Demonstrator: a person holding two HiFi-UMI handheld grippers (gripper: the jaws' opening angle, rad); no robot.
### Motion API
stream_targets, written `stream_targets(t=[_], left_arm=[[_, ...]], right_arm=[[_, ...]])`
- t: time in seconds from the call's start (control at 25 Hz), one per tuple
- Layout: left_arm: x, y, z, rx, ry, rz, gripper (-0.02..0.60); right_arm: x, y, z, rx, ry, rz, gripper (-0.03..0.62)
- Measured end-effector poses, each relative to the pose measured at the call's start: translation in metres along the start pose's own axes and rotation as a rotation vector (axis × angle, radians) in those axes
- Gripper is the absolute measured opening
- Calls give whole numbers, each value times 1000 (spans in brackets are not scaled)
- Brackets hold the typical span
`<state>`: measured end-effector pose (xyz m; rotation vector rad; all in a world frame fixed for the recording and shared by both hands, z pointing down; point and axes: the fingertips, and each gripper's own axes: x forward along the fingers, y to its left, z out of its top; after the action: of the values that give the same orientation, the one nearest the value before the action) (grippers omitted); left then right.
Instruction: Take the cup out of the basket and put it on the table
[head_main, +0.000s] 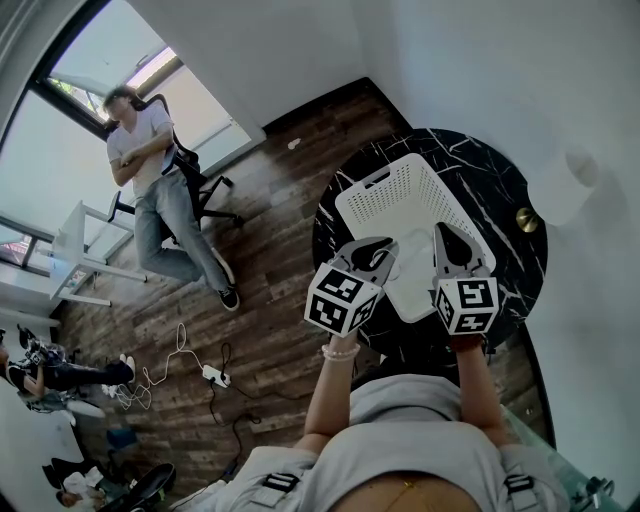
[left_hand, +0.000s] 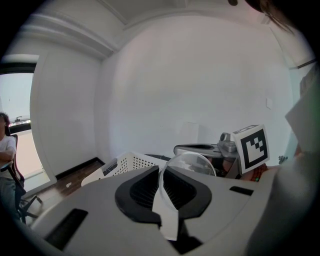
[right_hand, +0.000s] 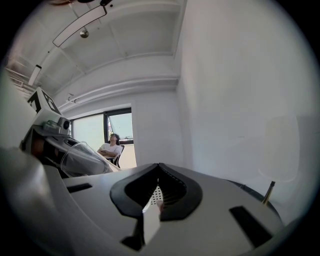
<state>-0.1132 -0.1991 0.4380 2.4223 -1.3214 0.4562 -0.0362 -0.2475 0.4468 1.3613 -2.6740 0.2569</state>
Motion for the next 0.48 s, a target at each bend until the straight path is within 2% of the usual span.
stream_targets(t=[0.48], left_arm=[[4,-1,-2,-4,13,4,35]], right_arm=[[1,-1,-3,-3,12,13,9]])
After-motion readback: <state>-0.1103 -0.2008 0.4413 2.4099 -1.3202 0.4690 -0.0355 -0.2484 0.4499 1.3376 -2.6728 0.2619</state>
